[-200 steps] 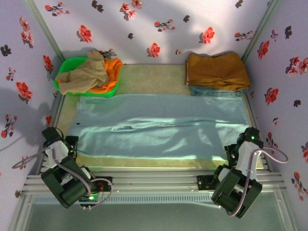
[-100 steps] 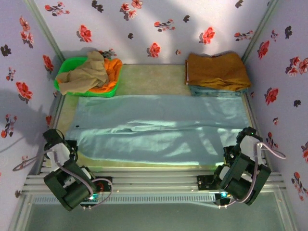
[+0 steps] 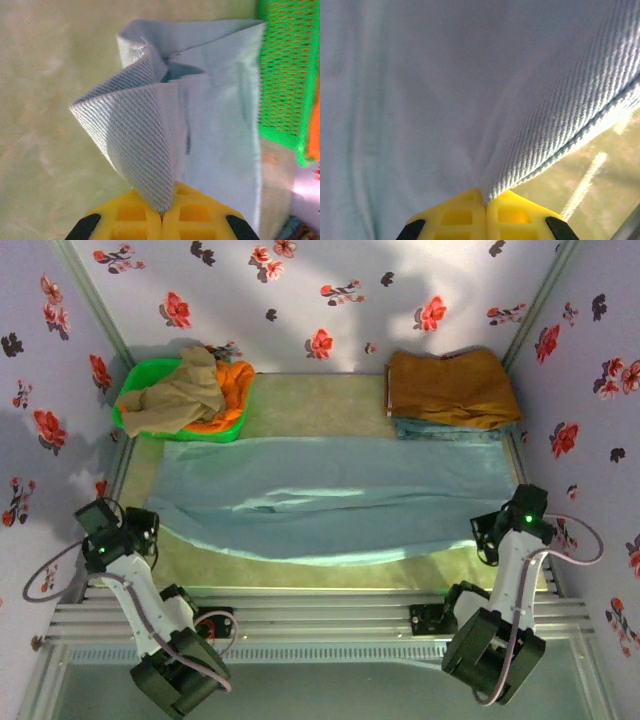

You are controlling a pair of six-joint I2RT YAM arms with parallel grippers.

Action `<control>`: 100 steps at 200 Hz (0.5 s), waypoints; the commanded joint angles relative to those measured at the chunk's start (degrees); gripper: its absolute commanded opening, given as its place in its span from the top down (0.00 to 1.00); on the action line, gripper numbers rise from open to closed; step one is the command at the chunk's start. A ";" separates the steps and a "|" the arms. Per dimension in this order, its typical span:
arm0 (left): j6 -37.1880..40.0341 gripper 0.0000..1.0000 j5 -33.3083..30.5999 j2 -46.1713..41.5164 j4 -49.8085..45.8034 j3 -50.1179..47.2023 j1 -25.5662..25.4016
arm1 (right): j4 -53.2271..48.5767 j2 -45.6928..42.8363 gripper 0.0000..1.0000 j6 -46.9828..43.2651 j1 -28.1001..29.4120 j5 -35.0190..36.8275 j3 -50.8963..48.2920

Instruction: Fold and stack the trousers

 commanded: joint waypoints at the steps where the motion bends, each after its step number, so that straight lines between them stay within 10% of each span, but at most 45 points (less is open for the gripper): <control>1: -0.34 1.00 1.62 1.23 -3.20 5.84 -0.23 | 0.91 0.16 1.00 -2.03 1.94 -2.37 5.39; 100: -2.09 1.00 -11.30 36.25 6.22 35.94 -13.41 | 20.21 38.91 1.00 -1.75 9.21 -6.50 28.79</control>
